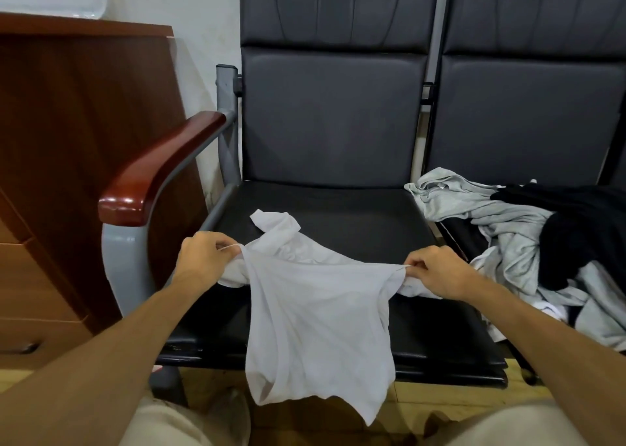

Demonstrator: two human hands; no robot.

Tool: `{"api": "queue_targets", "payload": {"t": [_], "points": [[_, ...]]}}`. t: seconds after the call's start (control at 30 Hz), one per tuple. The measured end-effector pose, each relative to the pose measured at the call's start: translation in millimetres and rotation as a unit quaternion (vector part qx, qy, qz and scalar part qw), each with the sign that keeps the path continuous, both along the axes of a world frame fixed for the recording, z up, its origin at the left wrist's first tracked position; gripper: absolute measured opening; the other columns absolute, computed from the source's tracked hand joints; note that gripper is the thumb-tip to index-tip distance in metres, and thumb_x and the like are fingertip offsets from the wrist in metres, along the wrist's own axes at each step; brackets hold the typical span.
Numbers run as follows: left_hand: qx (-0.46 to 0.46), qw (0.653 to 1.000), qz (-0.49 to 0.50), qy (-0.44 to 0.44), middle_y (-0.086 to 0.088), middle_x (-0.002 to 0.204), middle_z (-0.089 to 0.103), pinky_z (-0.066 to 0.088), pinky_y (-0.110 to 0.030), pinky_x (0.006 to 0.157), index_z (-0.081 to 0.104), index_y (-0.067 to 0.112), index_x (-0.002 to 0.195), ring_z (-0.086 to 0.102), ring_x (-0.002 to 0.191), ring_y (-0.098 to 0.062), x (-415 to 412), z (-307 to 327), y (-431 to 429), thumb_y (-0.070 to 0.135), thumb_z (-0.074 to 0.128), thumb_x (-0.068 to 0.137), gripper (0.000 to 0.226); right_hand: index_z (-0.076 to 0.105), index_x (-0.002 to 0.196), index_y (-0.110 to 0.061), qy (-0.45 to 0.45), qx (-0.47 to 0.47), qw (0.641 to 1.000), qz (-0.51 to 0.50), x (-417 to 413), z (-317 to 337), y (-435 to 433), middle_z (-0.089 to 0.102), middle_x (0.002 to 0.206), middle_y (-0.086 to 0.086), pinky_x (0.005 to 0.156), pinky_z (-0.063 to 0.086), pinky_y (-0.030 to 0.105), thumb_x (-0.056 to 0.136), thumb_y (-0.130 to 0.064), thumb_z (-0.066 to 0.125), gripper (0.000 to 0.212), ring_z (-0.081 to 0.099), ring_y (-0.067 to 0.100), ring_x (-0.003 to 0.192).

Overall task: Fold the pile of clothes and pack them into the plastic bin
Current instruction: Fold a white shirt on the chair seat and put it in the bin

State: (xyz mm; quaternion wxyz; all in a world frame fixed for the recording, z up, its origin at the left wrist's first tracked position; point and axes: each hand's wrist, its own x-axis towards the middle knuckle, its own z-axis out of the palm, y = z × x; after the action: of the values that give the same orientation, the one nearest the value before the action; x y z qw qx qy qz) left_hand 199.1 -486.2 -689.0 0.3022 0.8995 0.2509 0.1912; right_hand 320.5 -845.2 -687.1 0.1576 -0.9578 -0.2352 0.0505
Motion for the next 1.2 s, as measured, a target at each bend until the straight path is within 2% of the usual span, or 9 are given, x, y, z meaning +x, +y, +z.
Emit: {"api": "queue_targets", "payload": {"t": [0.17,0.3,0.43,0.53,0.67,0.8,0.9,1.07,1.2], "points": [[0.023,0.994,-0.056,0.090,-0.009,0.110,0.063,0.041,-0.028,0.078,0.061,0.009,0.110,0.054,0.093,-0.017,-9.7,4.4,-4.3,0.017,0.047,0.100,0.019,0.051,0.081,-0.023,0.011,-0.036,0.999,-0.005,-6.1,7.2,7.2,0.059,0.089,0.004,0.072,0.039,0.025,0.094,-0.005,0.050,0.022,0.055,0.021,0.083],[0.100,0.977,-0.111,0.151,-0.011,0.112,0.063,0.041,-0.027,0.080,0.062,0.007,0.114,0.055,0.094,-0.019,-19.5,23.0,-5.1,0.021,0.041,0.103,0.027,0.057,0.090,-0.018,0.033,-0.094,0.995,0.021,-21.3,30.9,10.3,0.058,0.096,0.004,0.079,0.042,0.028,0.092,-0.012,0.050,0.009,0.056,0.023,0.094],[0.117,0.976,-0.132,0.124,-0.008,0.111,0.064,0.048,-0.036,0.087,0.064,0.015,0.114,0.059,0.098,-0.023,-23.5,65.4,-12.4,0.029,0.045,0.101,0.027,0.062,0.083,-0.020,0.004,-0.120,0.991,0.065,-38.3,68.6,10.3,0.063,0.093,0.001,0.084,0.048,0.034,0.091,-0.020,0.053,0.012,0.058,0.022,0.094],[0.108,0.982,-0.140,0.061,-0.005,0.104,0.066,0.044,-0.034,0.084,0.067,0.017,0.106,0.059,0.095,-0.021,-25.9,106.0,-24.5,0.031,0.049,0.099,0.024,0.057,0.079,-0.028,-0.060,-0.093,0.993,0.038,-51.3,104.2,13.8,0.064,0.097,0.003,0.079,0.045,0.036,0.097,-0.025,0.047,0.021,0.058,0.024,0.095],[0.083,0.981,-0.171,-0.034,0.003,0.097,0.060,0.032,-0.024,0.080,0.068,0.012,0.103,0.053,0.093,-0.014,-37.2,172.3,-45.4,0.027,0.048,0.100,0.025,0.056,0.115,-0.018,-0.177,-0.107,0.978,-0.004,-68.1,159.4,18.4,0.062,0.110,0.005,0.074,0.040,0.034,0.104,-0.030,0.035,0.026,0.058,0.024,0.098],[0.008,0.980,-0.177,-0.089,0.004,0.094,0.057,0.036,-0.030,0.080,0.060,0.016,0.100,0.051,0.089,-0.015,-49.2,232.2,-66.0,0.030,0.040,0.102,0.025,0.052,0.095,-0.014,-0.170,0.066,0.983,-0.036,-83.0,209.9,14.1,0.060,0.098,0.006,0.076,0.044,0.038,0.105,-0.029,0.031,0.028,0.055,0.025,0.089],[-0.090,0.975,-0.166,-0.120,-0.002,0.097,0.058,0.043,-0.034,0.080,0.057,0.016,0.096,0.053,0.089,-0.019,-56.5,265.5,-73.8,0.027,0.040,0.100,0.020,0.052,0.082,-0.005,-0.162,0.202,0.964,-0.055,-96.6,239.9,11.7,0.057,0.091,0.009,0.072,0.034,0.034,0.105,-0.027,0.031,0.038,0.051,0.024,0.085],[-0.259,0.928,-0.238,-0.126,-0.009,0.105,0.064,0.049,-0.034,0.086,0.062,0.017,0.099,0.060,0.092,-0.022,-83.9,305.5,-89.6,0.028,0.049,0.097,0.017,0.063,0.079,0.002,-0.038,0.415,0.906,-0.075,-121.3,280.7,5.6,0.063,0.084,0.007,0.067,0.040,0.029,0.099,-0.033,0.047,0.044,0.053,0.018,0.074],[-0.374,0.885,-0.239,-0.139,-0.008,0.102,0.070,0.054,-0.032,0.076,0.062,0.012,0.107,0.067,0.094,-0.022,-101.1,326.5,-91.7,0.039,0.057,0.093,0.030,0.057,0.066,-0.017,0.027,0.520,0.850,-0.081,-141.4,306.5,-2.2,0.057,0.051,-0.008,0.042,0.038,0.014,0.095,-0.035,0.052,0.035,0.053,0.007,0.042]]}}
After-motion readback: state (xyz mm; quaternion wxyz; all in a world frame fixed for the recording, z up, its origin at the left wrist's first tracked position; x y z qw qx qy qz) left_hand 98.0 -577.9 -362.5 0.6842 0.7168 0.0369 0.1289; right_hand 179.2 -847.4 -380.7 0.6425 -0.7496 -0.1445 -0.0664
